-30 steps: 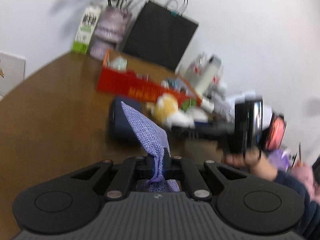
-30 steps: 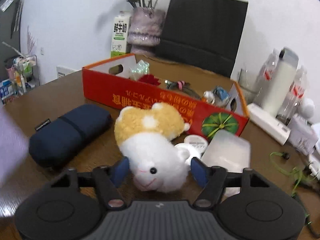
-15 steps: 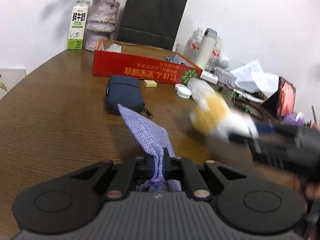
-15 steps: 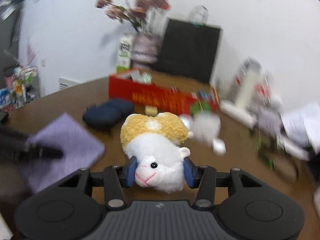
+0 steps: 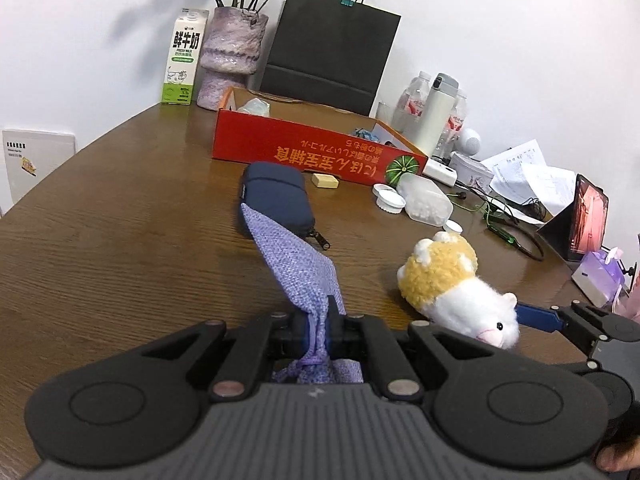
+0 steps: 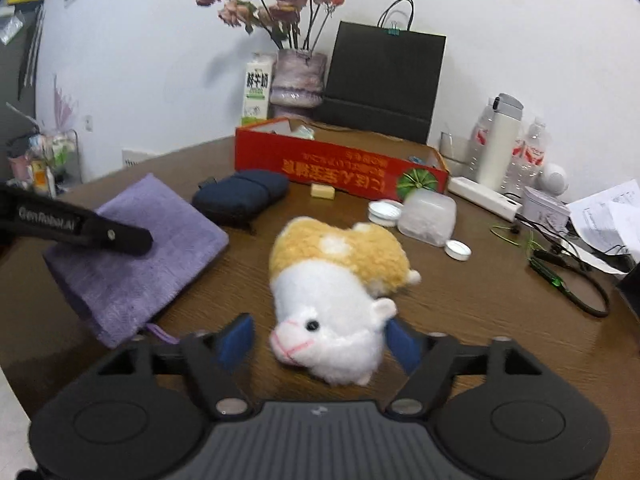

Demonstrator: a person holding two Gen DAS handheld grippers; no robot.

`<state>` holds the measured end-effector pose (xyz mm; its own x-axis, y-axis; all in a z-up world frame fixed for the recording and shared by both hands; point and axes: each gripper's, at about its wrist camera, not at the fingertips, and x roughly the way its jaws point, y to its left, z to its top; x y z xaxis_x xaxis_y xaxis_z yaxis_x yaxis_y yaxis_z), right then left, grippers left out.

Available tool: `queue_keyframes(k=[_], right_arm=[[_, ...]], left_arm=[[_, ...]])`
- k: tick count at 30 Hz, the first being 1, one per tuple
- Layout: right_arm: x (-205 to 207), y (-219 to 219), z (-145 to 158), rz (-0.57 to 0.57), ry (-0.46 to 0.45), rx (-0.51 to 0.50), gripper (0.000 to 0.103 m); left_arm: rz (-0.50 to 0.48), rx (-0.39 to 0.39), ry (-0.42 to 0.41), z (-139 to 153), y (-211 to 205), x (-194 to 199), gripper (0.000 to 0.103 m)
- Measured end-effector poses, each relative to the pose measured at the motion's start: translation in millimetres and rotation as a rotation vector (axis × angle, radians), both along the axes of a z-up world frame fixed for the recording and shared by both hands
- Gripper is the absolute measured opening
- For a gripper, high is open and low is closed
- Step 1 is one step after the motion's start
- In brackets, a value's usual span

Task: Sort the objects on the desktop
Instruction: 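Lift the purple pouch with left tool while right tool lifts the hamster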

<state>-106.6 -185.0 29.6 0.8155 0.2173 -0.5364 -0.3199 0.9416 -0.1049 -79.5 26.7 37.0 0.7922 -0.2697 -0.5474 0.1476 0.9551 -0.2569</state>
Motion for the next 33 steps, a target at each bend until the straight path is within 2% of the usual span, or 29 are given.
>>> queue_keyframes(k=[7,9,11,15,22,33], right_arm=[[22,-1,-1,-0.006,0.026,0.041,0.074],[30,0,-4,-0.016,0.049,0.036,0.054],[33,-1,-4,-0.028,0.061,0.057,0.050],[32,-3,4,-0.031,0.041,0.072,0.049],[38,-17,37,-0.054,-0.047,0.109,0.049],[42,-19,26,-0.069,0.014,0.136,0.050]], left_arm=[[-0.012,-0.001,-0.028,7,-5,-3,0.007],[-0.013,0.000,-0.040,10,-5,-4,0.007],[-0.007,-0.001,-0.053,13,-4,-4,0.007],[0.010,-0.019,-0.068,19,0,2,0.007],[0.019,-0.040,-0.101,31,3,16,0.007],[0.010,-0.032,-0.074,23,2,16,0.007]])
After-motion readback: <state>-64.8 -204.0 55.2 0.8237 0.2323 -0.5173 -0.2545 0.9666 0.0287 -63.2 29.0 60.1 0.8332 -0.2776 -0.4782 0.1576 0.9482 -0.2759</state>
